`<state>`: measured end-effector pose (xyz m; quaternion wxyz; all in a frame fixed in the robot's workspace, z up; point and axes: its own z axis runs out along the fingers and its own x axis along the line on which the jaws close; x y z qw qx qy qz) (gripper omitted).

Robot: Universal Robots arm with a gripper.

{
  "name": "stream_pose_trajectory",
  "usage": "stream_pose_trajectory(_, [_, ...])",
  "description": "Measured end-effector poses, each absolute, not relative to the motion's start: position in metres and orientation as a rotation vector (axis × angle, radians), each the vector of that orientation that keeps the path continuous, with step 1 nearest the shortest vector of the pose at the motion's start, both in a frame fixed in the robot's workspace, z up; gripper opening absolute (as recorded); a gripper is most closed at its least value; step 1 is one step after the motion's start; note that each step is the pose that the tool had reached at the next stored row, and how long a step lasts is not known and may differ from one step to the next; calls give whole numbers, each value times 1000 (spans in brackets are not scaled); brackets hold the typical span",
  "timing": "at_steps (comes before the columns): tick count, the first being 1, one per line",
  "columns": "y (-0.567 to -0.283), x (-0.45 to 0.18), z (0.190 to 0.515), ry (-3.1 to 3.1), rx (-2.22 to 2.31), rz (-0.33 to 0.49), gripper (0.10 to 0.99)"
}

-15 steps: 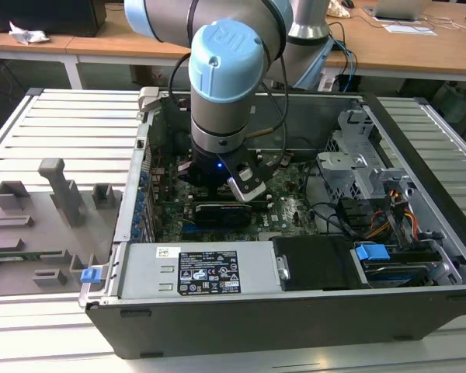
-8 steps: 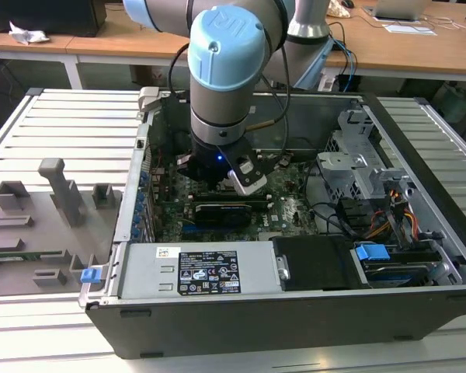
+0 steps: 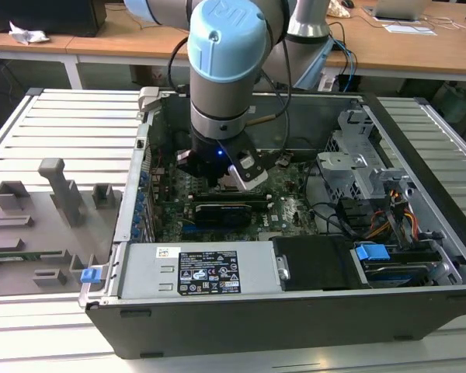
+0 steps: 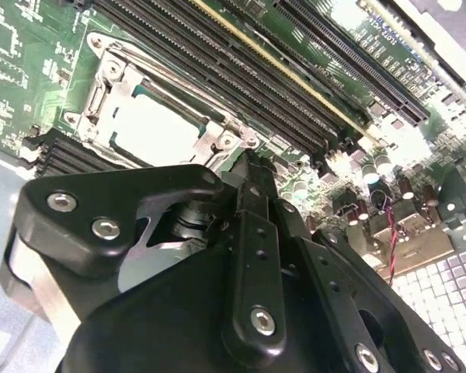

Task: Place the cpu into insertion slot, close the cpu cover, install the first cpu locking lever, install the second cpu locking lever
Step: 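Install the second cpu locking lever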

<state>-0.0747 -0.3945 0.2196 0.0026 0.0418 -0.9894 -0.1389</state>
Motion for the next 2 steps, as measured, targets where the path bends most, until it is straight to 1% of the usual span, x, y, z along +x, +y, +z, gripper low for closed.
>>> stream_pose_trajectory(2, [-395, -75, 220, -3103, 131, -435, 106])
